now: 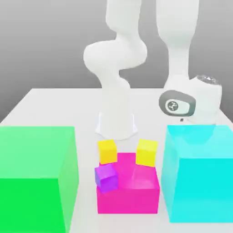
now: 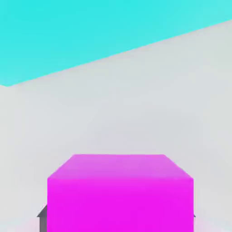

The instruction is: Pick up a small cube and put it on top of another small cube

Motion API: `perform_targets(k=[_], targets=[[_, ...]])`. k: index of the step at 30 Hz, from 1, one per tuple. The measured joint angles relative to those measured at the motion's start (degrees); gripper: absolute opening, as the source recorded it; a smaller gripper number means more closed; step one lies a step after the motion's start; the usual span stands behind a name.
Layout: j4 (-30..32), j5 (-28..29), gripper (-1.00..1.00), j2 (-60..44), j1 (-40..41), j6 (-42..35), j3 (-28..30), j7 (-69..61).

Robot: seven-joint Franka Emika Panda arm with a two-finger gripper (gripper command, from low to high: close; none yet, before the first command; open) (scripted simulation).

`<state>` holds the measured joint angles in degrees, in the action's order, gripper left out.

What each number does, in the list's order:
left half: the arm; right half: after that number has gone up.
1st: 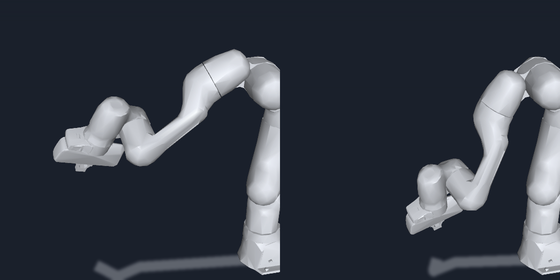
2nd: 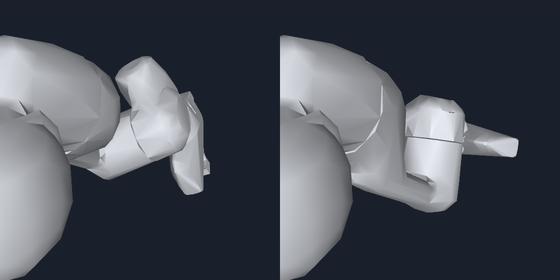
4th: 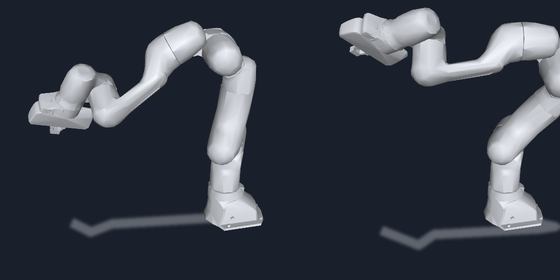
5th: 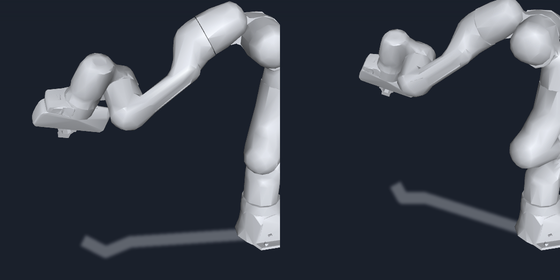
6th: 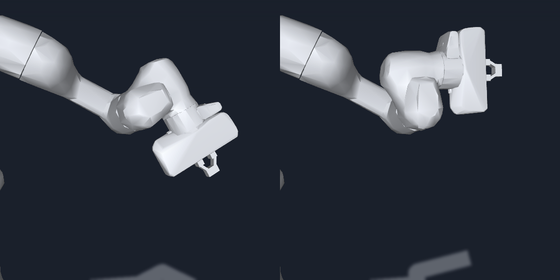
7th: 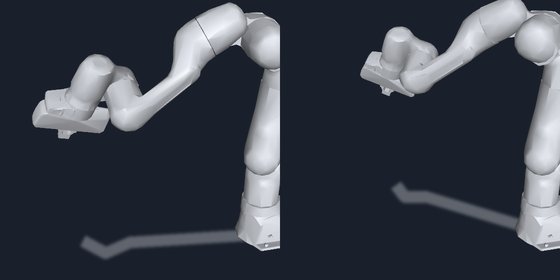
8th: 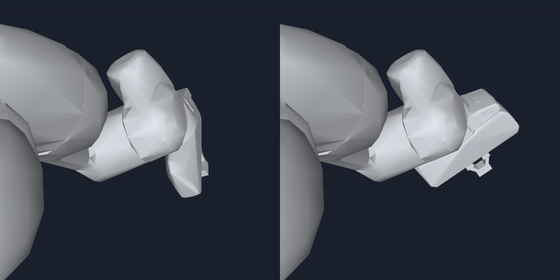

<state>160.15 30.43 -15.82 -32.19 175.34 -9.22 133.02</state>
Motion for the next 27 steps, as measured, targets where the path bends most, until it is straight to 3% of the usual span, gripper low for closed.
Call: perform_targets(k=[3,7,13,16,23,27], targets=[[0.58,-3.71,-1.0,2.35,3.61,-1.81,-4.51,-2.77],[1.99,-13.99,-1.0,7.58,9.98,-5.36,-13.4,-10.37],[3.83,-30.22,-1.0,15.88,10.08,-11.12,-17.96,-22.65],[0.59,-29.52,-1.0,17.25,11.3,-14.12,-16.1,-29.28],[-10.72,-39.43,-1.0,12.73,3.83,-21.89,-24.45,-47.71],[-17.33,-43.49,-1.0,11.99,6.55,-28.47,-24.58,-57.8]])
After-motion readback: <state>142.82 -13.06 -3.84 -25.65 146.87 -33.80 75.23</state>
